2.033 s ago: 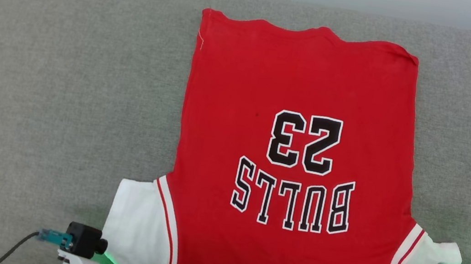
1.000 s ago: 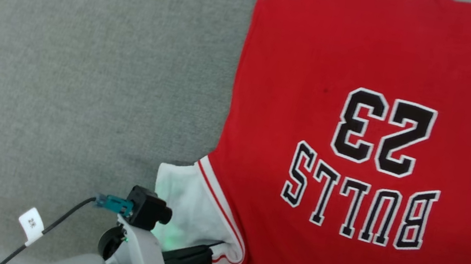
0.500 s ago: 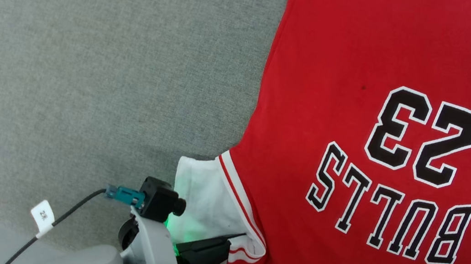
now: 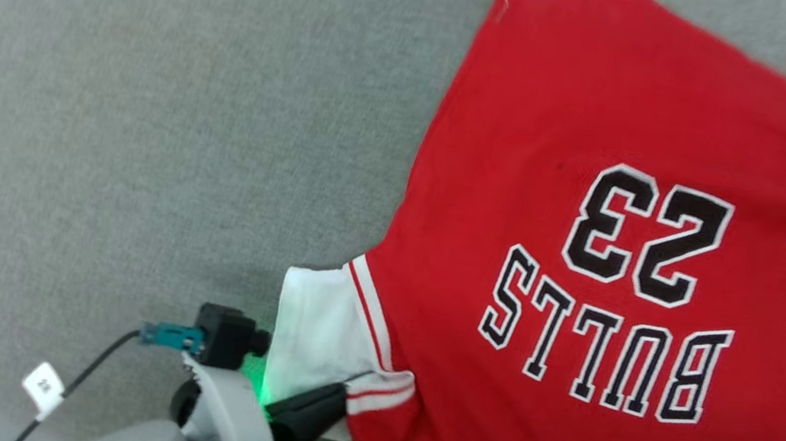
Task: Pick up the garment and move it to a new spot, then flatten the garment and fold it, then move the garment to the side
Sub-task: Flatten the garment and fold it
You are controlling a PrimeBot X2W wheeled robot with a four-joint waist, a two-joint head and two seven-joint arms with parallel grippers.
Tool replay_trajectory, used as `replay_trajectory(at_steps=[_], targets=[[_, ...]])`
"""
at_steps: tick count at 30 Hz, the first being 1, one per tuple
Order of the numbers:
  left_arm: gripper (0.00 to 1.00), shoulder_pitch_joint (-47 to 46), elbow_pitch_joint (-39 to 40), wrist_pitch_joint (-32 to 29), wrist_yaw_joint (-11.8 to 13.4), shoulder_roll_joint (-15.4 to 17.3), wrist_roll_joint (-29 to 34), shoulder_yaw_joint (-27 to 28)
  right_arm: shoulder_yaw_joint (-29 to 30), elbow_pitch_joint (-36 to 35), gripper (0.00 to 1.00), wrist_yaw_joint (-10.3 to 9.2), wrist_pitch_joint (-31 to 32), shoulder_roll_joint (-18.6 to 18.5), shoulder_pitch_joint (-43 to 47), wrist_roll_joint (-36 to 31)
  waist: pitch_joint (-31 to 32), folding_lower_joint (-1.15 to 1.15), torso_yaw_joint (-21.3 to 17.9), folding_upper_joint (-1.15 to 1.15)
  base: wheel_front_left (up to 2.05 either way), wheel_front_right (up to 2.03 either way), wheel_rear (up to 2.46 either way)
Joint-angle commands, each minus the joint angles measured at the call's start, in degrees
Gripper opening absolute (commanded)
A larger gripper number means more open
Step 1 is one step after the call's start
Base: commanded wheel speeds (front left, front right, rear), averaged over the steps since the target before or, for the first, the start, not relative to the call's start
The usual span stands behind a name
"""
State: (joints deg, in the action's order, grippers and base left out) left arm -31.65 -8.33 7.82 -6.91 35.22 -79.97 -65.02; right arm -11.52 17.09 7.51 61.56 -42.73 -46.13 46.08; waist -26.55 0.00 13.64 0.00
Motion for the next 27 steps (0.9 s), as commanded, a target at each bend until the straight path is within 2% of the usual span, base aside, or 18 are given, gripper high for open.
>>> replay_trajectory(at_steps=[1, 5, 10, 14, 17, 20, 23, 24, 25, 27], targets=[[0.0, 0.7, -4.2, 0.5, 1.9, 3.2, -0.6, 1.2, 0.4, -2.2, 0.0, -0.04, 0.2, -1.1, 3.5, 1.5, 4.2, 0.0, -2.7, 0.0, 0.0, 0.0, 0.0], [0.0, 2.1, -3.1, 1.2, 2.0, 3.4, -0.9, 1.1, 3.0, -10.8, 0.0, -0.04, 1.7, -4.3, 16.6, 7.5, 6.9, 0.0, -4.3, 0.0, 0.0, 0.0, 0.0], [0.0, 3.6, -1.1, 1.9, 2.8, 4.3, -1.1, 1.1, 8.3, -21.3, 0.0, -0.04, 1.4, -4.5, 37.0, 11.3, 9.2, 0.0, -5.9, 0.0, 0.0, 0.0, 0.0], [0.0, 4.5, 0.3, 2.1, 3.5, 5.2, -1.5, 1.2, 11.5, -29.3, 0.0, -0.03, 0.1, -1.0, 53.3, 10.5, 10.0, 0.0, -6.3, 0.0, 0.0, 0.0, 0.0], [0.0, 4.9, 1.0, 2.4, 3.8, 5.6, -1.6, 1.5, 11.7, -34.2, 0.0, -0.04, -0.1, 1.4, 61.9, 8.1, 10.3, 0.0, -6.5, 0.0, 0.0, 0.0, 0.0], [0.0, 4.7, 1.4, 2.1, 4.2, 5.6, -1.7, 1.5, 10.3, -36.4, 0.0, -0.03, -1.6, 4.6, 66.9, 5.9, 10.4, 0.0, -6.4, 0.0, 0.0, 0.0, 0.0], [0.0, 4.5, 1.8, 1.9, 4.4, 5.8, -1.7, 1.5, 10.7, -37.5, 0.0, -0.04, -4.7, 6.6, 66.9, 3.7, 10.5, 0.0, -6.5, 0.0, 0.0, 0.0, 0.0], [0.0, 4.5, 1.9, 1.8, 4.5, 5.9, -1.7, 1.5, 11.2, -37.8, 0.41, -0.03, -5.8, 6.8, 66.5, 2.8, 10.5, 0.0, -6.6, 0.0, 0.0, 0.0, 0.0], [0.0, 4.4, 2.0, 1.9, 4.4, 6.0, -1.7, 1.6, 12.0, -38.1, 1.0, -0.04, -6.7, 7.1, 66.1, 2.2, 10.5, 0.0, -6.7, 0.0, 0.0, 0.0, 0.0], [0.0, 4.4, 2.1, 1.9, 4.5, 6.1, -1.7, 1.7, 14.5, -38.9, 1.0, -0.03, -7.8, 7.3, 65.6, 1.9, 10.7, 0.0, -6.8, 0.0, 0.0, 0.0, 0.0]])
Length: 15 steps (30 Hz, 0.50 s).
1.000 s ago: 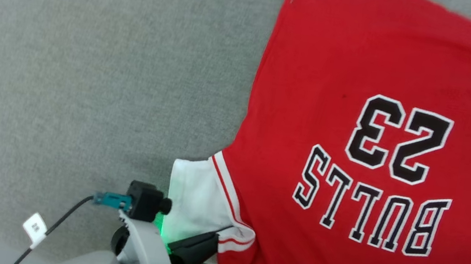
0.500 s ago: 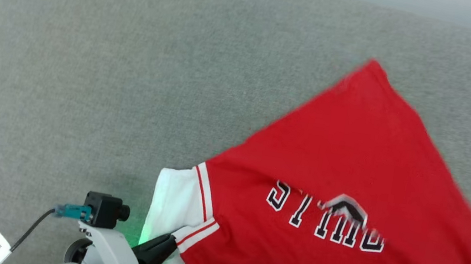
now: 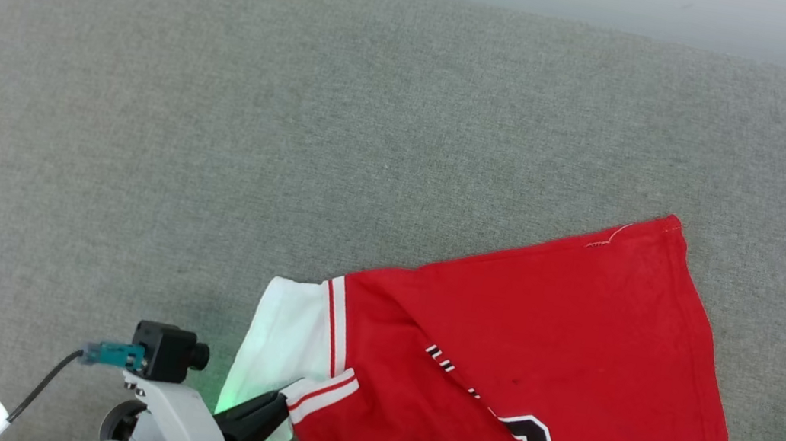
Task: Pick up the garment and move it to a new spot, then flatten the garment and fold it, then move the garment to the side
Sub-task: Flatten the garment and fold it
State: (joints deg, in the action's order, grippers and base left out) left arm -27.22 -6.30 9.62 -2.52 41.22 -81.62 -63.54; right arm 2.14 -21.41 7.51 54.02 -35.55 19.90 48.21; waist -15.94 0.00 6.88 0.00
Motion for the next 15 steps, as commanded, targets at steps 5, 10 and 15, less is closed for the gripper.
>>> replay_trajectory(at_steps=[5, 10, 15], targets=[[0.0, 0.4, 0.5, 0.4, 0.1, 0.2, 0.1, 0.2, 10.3, -6.0, 1.0, -0.04, 0.6, -3.4, -2.3, 0.3, 0.2, 0.0, 0.0, 0.0, 0.0, 0.0, 0.0], [0.0, -0.2, 0.6, 0.0, -0.2, -0.7, 0.5, -0.2, 17.7, -10.7, 1.0, -0.04, 2.8, -7.9, -8.9, 1.5, -0.2, 0.0, 0.8, 0.0, 0.0, 0.0, 0.0], [0.0, -1.9, 0.1, -0.3, -0.7, -2.1, 1.4, -0.2, 11.3, -9.0, 1.0, -0.03, -3.5, -11.2, -23.4, -0.9, -1.6, 0.0, 2.6, 0.0, 0.0, 0.0, 0.0]])
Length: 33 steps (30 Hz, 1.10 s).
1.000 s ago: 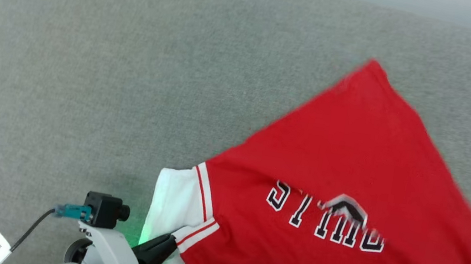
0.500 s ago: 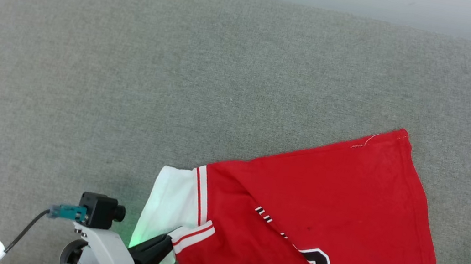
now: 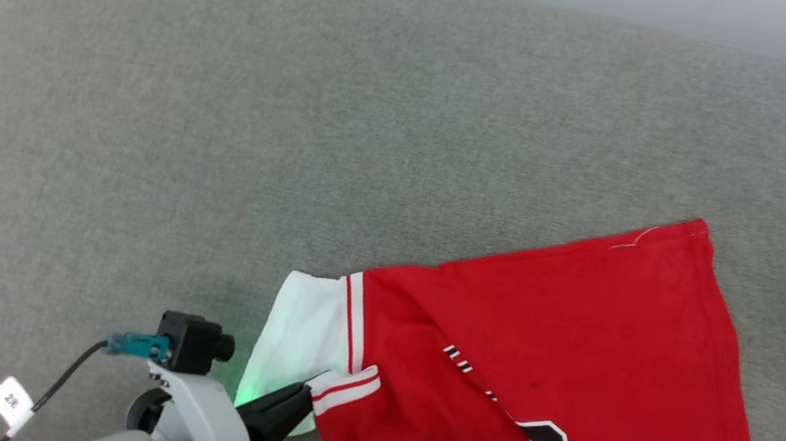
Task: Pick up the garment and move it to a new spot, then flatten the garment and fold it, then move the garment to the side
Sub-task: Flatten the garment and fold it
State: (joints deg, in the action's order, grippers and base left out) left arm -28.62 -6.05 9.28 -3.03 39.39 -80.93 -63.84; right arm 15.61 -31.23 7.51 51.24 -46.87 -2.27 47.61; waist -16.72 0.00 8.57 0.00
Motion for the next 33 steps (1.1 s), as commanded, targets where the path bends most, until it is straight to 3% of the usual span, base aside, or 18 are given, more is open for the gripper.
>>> replay_trajectory(at_steps=[1, 5, 11, 21, 22, 24, 28, 33], targets=[[0.0, -0.7, -0.3, 0.1, -0.4, -0.6, 0.8, 0.0, -5.1, 2.2, 1.0, -0.04, -2.3, 0.2, -4.5, -0.7, -1.2, 0.0, 1.2, 0.0, 0.0, 0.0, 0.0], [0.0, -2.0, -1.2, -0.4, -1.0, -1.8, 1.5, -0.3, -17.6, 10.2, 1.0, -0.04, -5.0, 0.9, -15.4, -3.6, -2.6, 0.0, 2.8, 0.0, 0.0, 0.0, 0.0], [0.0, -3.4, -2.2, -0.1, -1.6, -3.4, 2.2, -0.2, -33.4, 24.4, 1.0, -0.04, -4.4, 2.3, -26.5, -5.5, -4.5, 0.0, 4.2, 0.0, 0.0, 0.0, 0.0], [0.0, -5.3, -4.5, 0.1, -3.1, -6.2, 2.8, -0.6, -47.8, 39.4, 1.0, -0.04, -7.3, 1.4, -34.7, -5.9, -6.7, 0.0, 6.2, 0.0, 0.0, 0.0, 0.0], [0.0, -5.4, -4.7, 0.1, -3.1, -6.3, 2.8, -0.6, -48.6, 40.1, 0.84, -0.04, -7.7, 1.5, -35.1, -5.5, -6.8, 0.0, 6.3, 0.0, 0.0, 0.0, 0.0], [0.0, -5.4, -5.2, 0.4, -3.3, -6.4, 2.8, -0.6, -50.3, 41.4, 0.0, -0.04, -8.5, 1.8, -36.0, -4.6, -6.9, 0.0, 6.3, 0.0, 0.0, 0.0, 0.0], [0.0, -4.7, -6.1, 1.1, -3.5, -6.1, 2.5, -0.3, -51.1, 43.1, 0.0, -0.04, -12.7, 2.4, -37.9, -3.1, -6.0, 0.0, 6.0, 0.0, 0.0, 0.0, 0.0], [0.0, -5.0, -6.8, 3.7, -3.1, -3.8, 3.3, 2.7, -45.1, 46.9, 0.0, -0.05, -21.7, 4.0, -40.8, -1.3, -3.9, 0.0, 5.0, 0.0, 0.0, 0.0, 0.0]])
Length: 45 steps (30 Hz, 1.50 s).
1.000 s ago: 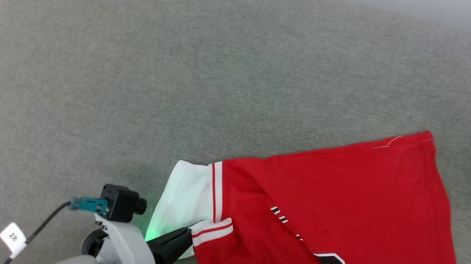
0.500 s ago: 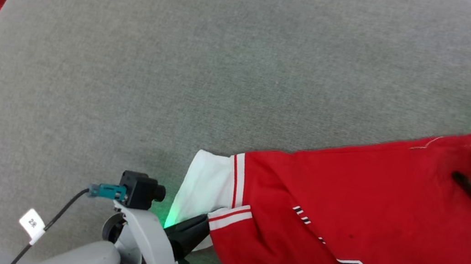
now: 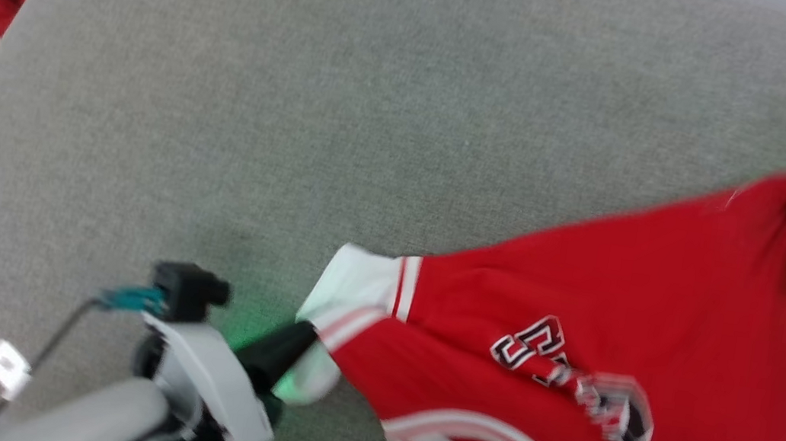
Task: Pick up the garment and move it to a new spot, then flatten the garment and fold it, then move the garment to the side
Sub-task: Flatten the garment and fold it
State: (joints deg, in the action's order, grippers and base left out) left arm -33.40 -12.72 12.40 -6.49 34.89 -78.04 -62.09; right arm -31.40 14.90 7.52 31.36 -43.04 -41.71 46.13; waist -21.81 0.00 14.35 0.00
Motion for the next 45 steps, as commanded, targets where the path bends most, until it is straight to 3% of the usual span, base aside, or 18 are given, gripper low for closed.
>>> replay_trajectory(at_steps=[1, 9, 15, 22, 27, 31, 35, 41, 45], targets=[[0.0, -0.8, 0.1, 1.0, 0.5, 1.4, 0.6, 1.8, 3.5, 2.1, 0.0, -0.06, -3.9, 0.7, -1.9, 0.1, 1.7, 0.0, -1.1, 0.0, 0.0, 0.0, 0.0], [0.0, -14.0, 0.1, -1.6, -0.4, 3.0, -1.4, 9.2, 18.0, 11.7, 0.0, -0.05, -16.1, 7.4, -10.4, -1.0, 2.2, 0.0, -4.0, 0.0, 0.0, 0.0, 0.0], [0.0, -34.2, -10.7, -6.8, -0.8, -1.2, -7.6, 17.8, 25.8, 19.4, 0.0, -0.06, -23.9, 12.9, -24.9, -5.8, -1.3, 0.0, -7.4, 0.0, 0.0, 0.0, 0.0], [0.0, -55.2, -27.6, -6.1, -0.4, -4.9, -7.2, 23.5, 29.6, 26.9, 0.0, -0.1, -29.5, 16.2, -39.9, -9.6, -6.0, 0.0, -10.9, 0.0, 0.0, 0.0, 0.0], [0.0, -63.5, -35.0, -5.8, -0.8, -6.6, -7.9, 25.7, 27.7, 31.2, 0.0, -0.14, -31.6, 17.3, -46.1, -11.0, -7.9, 0.0, -12.5, 0.0, 0.0, 0.0, 0.0], [0.0, -60.2, -32.8, -8.3, -0.9, -7.2, -8.7, 24.0, 24.2, 32.4, 0.0, -0.09, -32.8, 17.1, -44.9, -10.3, -9.1, 0.0, -12.2, 0.0, 0.0, 0.0, 0.0], [0.0, -50.3, -26.2, -6.2, -1.0, -7.6, -11.7, 24.5, 19.8, 31.4, 0.0, -0.07, -32.6, 16.5, -39.3, -7.8, -9.7, 0.0, -11.6, 0.0, 0.0, 0.0, 0.0], [0.0, -30.7, -13.7, -2.0, -1.0, -7.3, -14.7, 24.4, 12.6, 23.4, 0.0, -0.06, -30.5, 11.9, -24.3, -1.2, -8.6, 0.0, -10.6, 0.0, 0.0, 0.0, 0.0], [0.0, -18.5, -4.6, 0.5, -1.0, -5.1, -11.5, 22.0, 10.6, 15.5, 0.0, -0.06, -29.2, 7.5, -12.9, 2.6, -6.5, 0.0, -10.4, 0.0, 0.0, 0.0, 0.0]])
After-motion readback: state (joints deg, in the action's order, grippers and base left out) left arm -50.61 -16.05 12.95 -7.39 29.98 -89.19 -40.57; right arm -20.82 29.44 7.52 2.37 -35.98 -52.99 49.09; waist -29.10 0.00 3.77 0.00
